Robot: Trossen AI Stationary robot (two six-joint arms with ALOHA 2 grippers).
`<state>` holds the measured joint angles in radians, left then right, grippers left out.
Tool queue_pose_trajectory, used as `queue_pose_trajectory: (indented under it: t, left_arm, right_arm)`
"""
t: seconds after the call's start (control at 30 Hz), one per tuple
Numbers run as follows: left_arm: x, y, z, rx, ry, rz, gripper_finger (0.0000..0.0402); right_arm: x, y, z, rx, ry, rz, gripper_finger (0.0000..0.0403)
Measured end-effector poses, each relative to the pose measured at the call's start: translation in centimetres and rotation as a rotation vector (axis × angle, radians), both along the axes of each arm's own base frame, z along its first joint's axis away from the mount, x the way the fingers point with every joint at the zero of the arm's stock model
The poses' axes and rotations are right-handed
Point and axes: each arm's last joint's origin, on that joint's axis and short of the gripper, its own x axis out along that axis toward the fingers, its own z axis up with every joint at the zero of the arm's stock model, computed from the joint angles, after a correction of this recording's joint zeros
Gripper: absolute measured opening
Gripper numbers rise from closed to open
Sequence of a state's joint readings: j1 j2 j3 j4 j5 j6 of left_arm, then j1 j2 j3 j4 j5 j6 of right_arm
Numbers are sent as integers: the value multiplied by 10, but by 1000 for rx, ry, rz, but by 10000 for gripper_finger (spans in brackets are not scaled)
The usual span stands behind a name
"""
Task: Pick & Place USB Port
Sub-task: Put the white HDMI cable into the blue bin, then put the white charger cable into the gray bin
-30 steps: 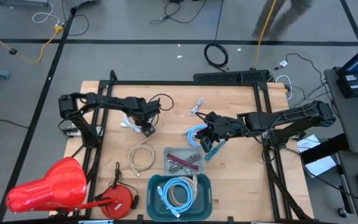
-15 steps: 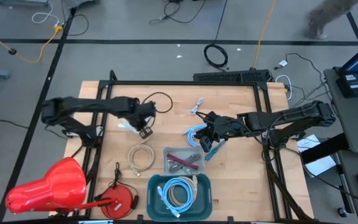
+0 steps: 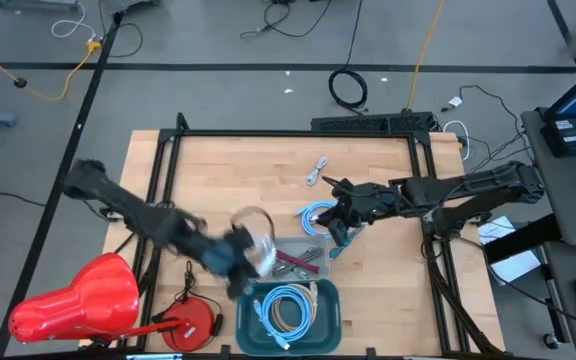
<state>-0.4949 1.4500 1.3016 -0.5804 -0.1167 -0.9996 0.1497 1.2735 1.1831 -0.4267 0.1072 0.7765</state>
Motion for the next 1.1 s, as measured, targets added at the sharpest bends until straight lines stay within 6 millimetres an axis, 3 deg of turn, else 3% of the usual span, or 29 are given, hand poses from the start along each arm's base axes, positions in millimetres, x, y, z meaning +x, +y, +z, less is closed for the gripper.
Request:
queue_pose_trajectory:
  t: [0.2, 0.33, 0.47, 0.73, 0.87, 1.1]
  left_arm:
    - [50, -61, -33, -33, 46, -18, 33]
    - [84, -80, -44, -14, 53, -12, 33]
    - [104, -89, -51, -19, 124, 8, 33]
    - [90, -103, -67, -53, 392, 74, 33]
    - [94, -106, -66, -121, 384, 30, 34]
    - [104, -101, -61, -169, 321, 42, 132]
  right_arm:
    - [-43, -1, 14, -29, 85, 21, 86]
    - [-72, 0, 23, -82, 103, 18, 86]
    - [-92, 1, 31, -76, 75, 10, 86]
    - [-116, 6, 44, -48, -9, 69, 86]
    - [-120, 6, 44, -63, -2, 66, 86]
    - [-124, 5, 40, -87, 53, 74, 86]
